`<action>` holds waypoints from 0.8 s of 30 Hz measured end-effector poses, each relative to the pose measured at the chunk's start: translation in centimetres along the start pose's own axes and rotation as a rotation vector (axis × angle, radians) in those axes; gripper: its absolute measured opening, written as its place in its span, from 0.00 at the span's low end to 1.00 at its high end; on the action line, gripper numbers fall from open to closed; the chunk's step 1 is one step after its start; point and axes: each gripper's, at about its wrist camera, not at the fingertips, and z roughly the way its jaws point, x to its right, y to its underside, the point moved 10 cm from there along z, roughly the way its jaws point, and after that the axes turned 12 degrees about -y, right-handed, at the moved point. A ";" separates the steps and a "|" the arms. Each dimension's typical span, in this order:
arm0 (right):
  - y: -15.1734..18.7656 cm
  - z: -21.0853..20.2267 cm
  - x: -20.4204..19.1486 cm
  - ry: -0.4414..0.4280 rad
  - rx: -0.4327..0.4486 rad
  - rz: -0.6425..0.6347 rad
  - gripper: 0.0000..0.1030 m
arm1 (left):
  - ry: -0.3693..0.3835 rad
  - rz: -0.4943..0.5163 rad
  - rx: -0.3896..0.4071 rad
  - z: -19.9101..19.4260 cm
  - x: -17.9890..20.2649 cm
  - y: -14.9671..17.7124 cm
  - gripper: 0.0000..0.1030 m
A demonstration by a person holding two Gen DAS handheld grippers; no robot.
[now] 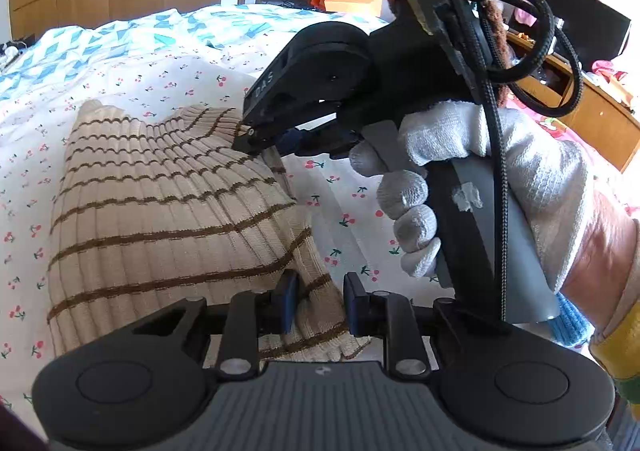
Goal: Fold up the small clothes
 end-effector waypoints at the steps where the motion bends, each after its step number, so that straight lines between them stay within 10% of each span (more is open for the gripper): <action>1: 0.0 0.0 0.0 0.002 0.001 0.000 0.11 | 0.010 -0.001 -0.005 0.0 0.1 0.1 0.31; 12: 0.1 -0.1 0.4 -0.020 0.012 0.010 0.12 | 0.108 0.059 -0.027 -4.3 -0.3 2.1 0.49; 24: 1.0 -4.7 -1.1 -0.045 0.100 0.005 0.23 | -0.012 0.039 0.055 -7.5 -6.7 2.4 0.51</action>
